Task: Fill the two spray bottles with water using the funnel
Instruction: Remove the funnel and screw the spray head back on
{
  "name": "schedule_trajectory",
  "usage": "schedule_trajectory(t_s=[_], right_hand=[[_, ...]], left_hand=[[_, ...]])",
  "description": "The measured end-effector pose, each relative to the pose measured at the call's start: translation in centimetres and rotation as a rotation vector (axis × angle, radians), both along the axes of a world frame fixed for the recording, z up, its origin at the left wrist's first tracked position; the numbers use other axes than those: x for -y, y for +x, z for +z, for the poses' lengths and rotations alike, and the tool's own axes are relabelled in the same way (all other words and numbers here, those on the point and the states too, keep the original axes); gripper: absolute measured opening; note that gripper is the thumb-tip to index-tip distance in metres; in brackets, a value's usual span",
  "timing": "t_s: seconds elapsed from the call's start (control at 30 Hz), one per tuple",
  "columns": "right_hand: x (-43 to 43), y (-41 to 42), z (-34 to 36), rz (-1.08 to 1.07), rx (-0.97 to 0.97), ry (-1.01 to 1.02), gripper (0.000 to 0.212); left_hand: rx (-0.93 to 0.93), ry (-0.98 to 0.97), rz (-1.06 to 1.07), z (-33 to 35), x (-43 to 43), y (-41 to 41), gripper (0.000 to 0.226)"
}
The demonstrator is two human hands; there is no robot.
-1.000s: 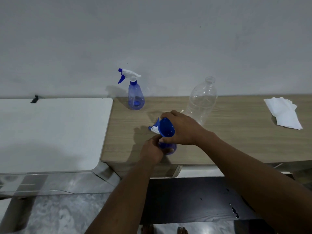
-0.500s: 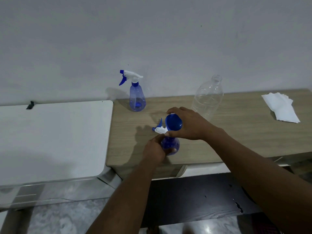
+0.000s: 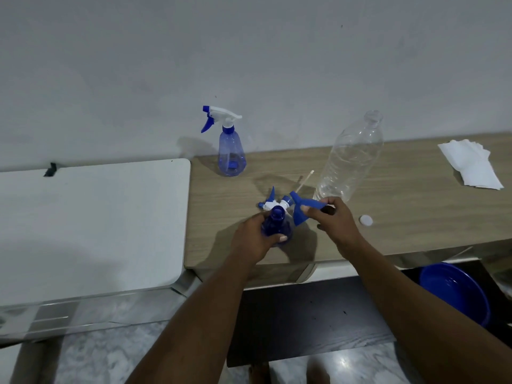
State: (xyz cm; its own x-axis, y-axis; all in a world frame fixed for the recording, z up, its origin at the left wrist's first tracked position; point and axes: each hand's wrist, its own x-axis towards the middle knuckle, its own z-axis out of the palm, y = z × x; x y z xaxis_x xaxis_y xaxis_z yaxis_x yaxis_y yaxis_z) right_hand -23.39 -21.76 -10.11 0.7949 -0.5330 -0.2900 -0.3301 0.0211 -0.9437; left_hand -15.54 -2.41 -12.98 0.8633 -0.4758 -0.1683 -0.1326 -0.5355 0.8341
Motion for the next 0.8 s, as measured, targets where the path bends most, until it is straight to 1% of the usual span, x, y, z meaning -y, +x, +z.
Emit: schedule_trajectory(t_s=[0.07,0.1,0.23,0.3,0.37,0.43,0.53,0.6,0.67,0.73,0.8], right_hand=[[-0.5,-0.6,-1.5,-0.095,0.035,-0.109,0.053],[-0.7,-1.0,-2.3,-0.106,0.024,-0.181,0.056],[-0.8,-2.6,-5.0,-0.020,-0.121,-0.388,0.066],[-0.5,-2.9,-5.9,0.032,-0.202,-0.533,0.064],[-0.5,-3.1,-6.2,0.063,-0.236,-0.687,0.061],[-0.8,-3.1,-5.7,0.054,-0.206,-0.824,0.060],[-1.7,-1.5,-3.7,0.076,-0.012,-1.032,0.049],[-2.3,0.9,-2.2,0.164,0.089,-1.136,0.040],[-2.8,3.8,-1.1,0.301,0.070,-1.161,0.038],[-3.2,6.2,-0.7,0.478,-0.071,-1.129,0.044],[-3.3,8.0,-0.9,0.623,-0.263,-1.168,0.052]], left_hand=[[0.001,-0.004,0.002,-0.1,-0.1,0.1,0.066],[0.000,-0.002,0.002,-0.1,-0.2,0.1,0.066],[-0.010,0.003,0.013,-0.2,-0.5,0.3,0.067],[0.000,0.009,0.012,-0.3,-0.9,0.6,0.067],[0.005,0.009,0.010,-0.2,-1.2,0.8,0.067],[0.001,0.012,0.016,-0.1,-1.5,1.0,0.067],[0.011,0.011,0.037,-0.2,-2.1,1.2,0.065],[0.023,0.018,0.044,-0.3,-2.6,1.4,0.065],[0.030,0.017,0.055,-0.4,-3.3,1.6,0.064],[0.040,0.014,0.069,-0.4,-3.9,1.7,0.063],[0.043,0.021,0.073,-0.4,-4.4,1.7,0.064]])
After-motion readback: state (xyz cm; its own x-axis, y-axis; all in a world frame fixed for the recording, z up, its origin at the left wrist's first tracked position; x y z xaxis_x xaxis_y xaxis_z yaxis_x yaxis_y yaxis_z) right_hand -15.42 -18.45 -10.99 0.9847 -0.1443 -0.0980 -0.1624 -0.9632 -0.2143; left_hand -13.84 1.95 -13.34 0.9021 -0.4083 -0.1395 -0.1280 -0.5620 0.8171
